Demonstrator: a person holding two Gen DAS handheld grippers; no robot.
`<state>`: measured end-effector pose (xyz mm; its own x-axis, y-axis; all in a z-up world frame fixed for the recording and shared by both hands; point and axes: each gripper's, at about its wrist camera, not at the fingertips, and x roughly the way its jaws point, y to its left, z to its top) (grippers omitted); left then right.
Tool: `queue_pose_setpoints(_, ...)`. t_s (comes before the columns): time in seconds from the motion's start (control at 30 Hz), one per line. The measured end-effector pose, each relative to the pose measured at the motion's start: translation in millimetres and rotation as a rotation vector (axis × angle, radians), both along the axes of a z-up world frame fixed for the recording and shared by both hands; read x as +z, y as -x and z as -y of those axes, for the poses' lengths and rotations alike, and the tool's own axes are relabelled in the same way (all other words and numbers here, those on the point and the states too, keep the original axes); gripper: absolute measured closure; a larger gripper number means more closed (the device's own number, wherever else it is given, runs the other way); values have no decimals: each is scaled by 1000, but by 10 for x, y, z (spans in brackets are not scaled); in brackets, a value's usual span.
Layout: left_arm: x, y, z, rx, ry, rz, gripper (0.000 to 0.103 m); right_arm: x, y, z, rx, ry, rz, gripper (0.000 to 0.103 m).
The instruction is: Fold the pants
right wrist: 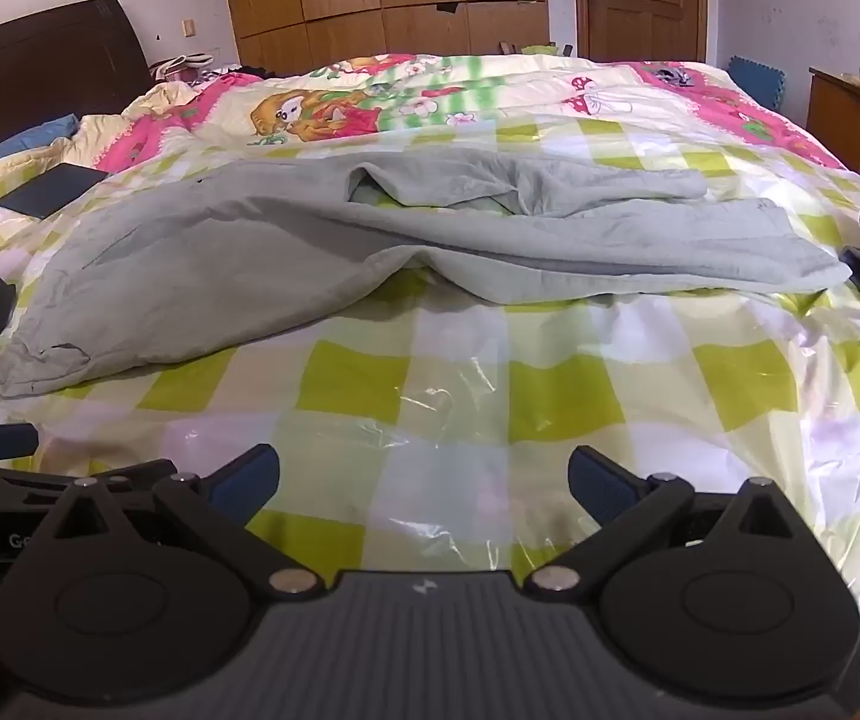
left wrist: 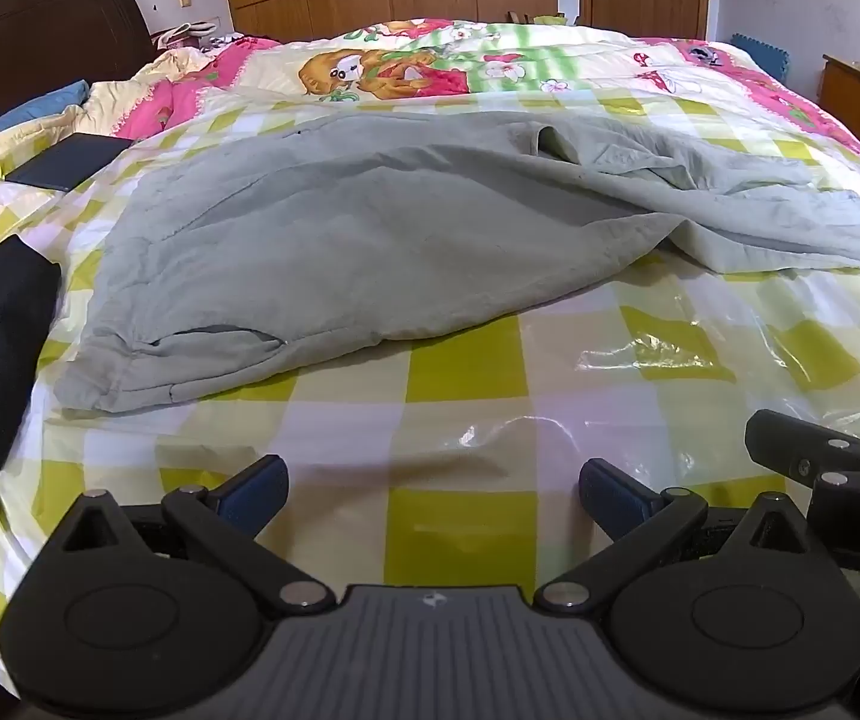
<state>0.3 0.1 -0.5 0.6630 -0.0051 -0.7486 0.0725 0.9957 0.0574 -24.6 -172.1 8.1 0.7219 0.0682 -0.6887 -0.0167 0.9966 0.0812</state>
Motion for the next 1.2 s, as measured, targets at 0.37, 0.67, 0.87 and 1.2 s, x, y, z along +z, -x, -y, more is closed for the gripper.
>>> queue_pose_setpoints(0.37, -41, -14, 19, -5, -9, 3, 0, 31, -65, 19, -7, -9, -15, 1)
queue_pose_setpoints(0.67, -24, 16, 34, -7, -21, 17, 0, -12, -22, 24, -9, -10, -11, 1)
queue_pose_setpoints(0.87, -14, 24, 43, -11, -27, 19, 0, -16, -24, 30, -14, -8, -12, 1)
queue_pose_setpoints(1.2, -16, 33, 46, -12, -32, 23, 0, -22, -20, 28, -14, -8, -14, 1)
